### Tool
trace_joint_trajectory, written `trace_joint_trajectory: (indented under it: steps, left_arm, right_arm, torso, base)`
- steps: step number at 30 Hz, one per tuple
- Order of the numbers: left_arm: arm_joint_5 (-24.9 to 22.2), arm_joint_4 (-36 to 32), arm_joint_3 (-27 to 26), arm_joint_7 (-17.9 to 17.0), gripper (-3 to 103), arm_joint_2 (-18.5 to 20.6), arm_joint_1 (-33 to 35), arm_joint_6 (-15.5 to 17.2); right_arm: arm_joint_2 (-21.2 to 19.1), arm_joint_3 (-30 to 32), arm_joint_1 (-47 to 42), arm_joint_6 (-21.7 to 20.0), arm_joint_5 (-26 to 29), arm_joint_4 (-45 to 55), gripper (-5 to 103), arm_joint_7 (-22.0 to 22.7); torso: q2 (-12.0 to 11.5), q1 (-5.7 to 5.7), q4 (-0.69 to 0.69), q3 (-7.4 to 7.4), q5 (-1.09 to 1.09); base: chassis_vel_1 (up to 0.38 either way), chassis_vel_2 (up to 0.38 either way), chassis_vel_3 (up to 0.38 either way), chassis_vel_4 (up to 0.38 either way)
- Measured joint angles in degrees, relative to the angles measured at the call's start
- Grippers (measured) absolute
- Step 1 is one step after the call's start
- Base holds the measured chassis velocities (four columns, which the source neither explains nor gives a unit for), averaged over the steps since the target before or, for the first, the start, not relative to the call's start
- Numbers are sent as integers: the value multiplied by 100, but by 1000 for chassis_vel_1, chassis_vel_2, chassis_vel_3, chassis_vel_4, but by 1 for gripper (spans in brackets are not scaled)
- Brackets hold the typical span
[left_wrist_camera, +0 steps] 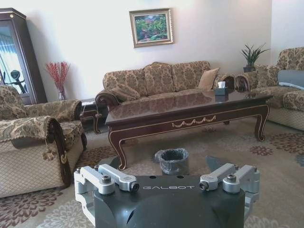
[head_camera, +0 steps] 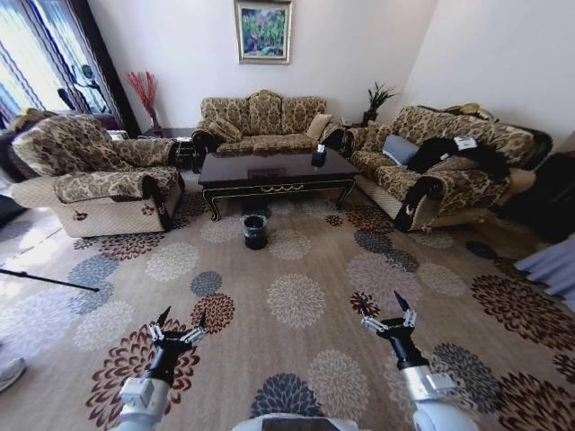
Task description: Move to the front of the table and pick up the trash from the floor, then place it into the trash bin.
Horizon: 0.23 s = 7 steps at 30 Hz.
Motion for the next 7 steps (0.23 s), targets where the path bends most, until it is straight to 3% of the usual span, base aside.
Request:
trace_joint_trajectory:
  steps: [7]
  left_arm:
    - [0, 0, 0, 0, 100, 0, 0, 0]
  right_arm:
    - [0, 0, 0, 0, 0, 0, 100, 0]
  torso:
    - [-5, -1, 0, -2, 0]
  base:
    - [0, 0, 0, 0]
